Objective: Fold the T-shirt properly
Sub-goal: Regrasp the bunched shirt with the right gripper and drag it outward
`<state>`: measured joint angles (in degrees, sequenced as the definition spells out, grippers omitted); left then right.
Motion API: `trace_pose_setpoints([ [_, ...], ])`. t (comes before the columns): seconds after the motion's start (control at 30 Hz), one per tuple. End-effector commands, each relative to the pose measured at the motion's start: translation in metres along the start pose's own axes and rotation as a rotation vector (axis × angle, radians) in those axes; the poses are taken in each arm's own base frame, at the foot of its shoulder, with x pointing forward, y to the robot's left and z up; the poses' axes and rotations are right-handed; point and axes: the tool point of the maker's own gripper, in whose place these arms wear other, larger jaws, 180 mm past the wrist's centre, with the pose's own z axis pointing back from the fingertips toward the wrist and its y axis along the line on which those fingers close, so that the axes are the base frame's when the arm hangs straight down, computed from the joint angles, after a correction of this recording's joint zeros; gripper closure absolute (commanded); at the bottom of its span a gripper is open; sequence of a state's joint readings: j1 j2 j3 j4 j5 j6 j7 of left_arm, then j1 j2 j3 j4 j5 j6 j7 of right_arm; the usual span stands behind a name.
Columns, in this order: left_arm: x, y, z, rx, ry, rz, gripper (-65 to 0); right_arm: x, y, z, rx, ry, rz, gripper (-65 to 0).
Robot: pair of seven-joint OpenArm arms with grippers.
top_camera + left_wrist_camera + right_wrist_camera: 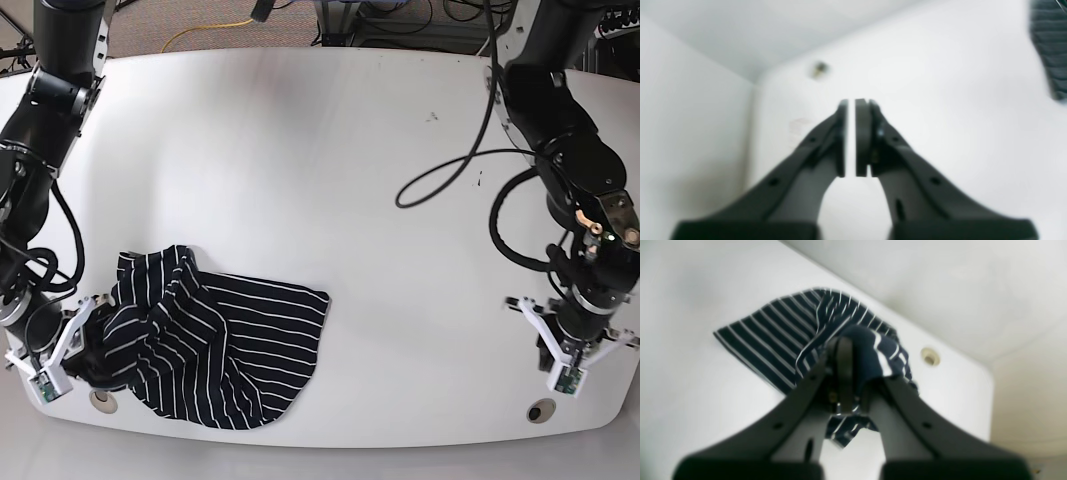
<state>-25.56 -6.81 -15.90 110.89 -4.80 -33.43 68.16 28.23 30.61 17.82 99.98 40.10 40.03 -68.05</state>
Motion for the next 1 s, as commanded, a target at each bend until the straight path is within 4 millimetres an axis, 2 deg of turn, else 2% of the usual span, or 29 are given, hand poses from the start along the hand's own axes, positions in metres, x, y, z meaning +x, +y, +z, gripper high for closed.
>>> trace_pose_setpoints([
  [0.0, 0.001, -0.018, 0.001, -0.038, -0.031, 0.021, -9.0, 0.01, 0.006, 0.003, 0.011, -0.055, 0.003, 0.0],
  [0.07, -0.015, -0.033, 0.0, -0.071, 0.0, 0.035, -11.3, 0.004, 0.01, 0.001, 0.021, -0.045, -0.007, 0.0],
  [0.13, -0.027, -0.041, 0.002, -0.082, 0.023, 0.047, -10.3, -0.001, 0.011, 0.0, 0.024, -0.033, -0.011, 0.0],
  [0.23, -0.04, -0.031, 0.005, -0.055, 0.047, 0.079, -4.2, -0.001, 0.014, -0.003, 0.032, -0.031, -0.015, 0.0],
  [0.3, -0.049, -0.013, 0.009, -0.01, 0.058, 0.118, 0.0, 0.009, 0.032, -0.016, 0.081, -0.052, -0.008, 0.0],
  [0.33, -0.053, -0.006, 0.011, 0.009, 0.064, 0.131, 0.0, 0.015, 0.038, -0.02, 0.098, -0.06, 0.005, 0.0],
  [0.53, -0.085, 0.072, 0.041, 0.208, 0.11, 0.192, 0.0, 0.055, 0.094, -0.056, 0.189, -0.088, 0.108, 0.0],
  [0.7, -0.11, 0.136, 0.079, 0.379, 0.15, 0.217, 0.0, 0.095, 0.158, -0.082, 0.292, -0.15, 0.166, 0.0],
  [0.8, -0.117, 0.157, 0.095, 0.438, 0.166, 0.216, 0.0, 0.118, 0.202, -0.091, 0.382, -0.198, 0.204, 0.0],
  [0.83, -0.126, 0.166, 0.105, 0.469, 0.189, 0.213, 0.0, 0.129, 0.223, -0.093, 0.42, -0.218, 0.222, 0.0],
  [0.97, -0.139, 0.192, 0.133, 0.556, 0.212, 0.223, 0.0, 0.16, 0.283, -0.091, 0.492, -0.263, 0.326, 0.0],
])
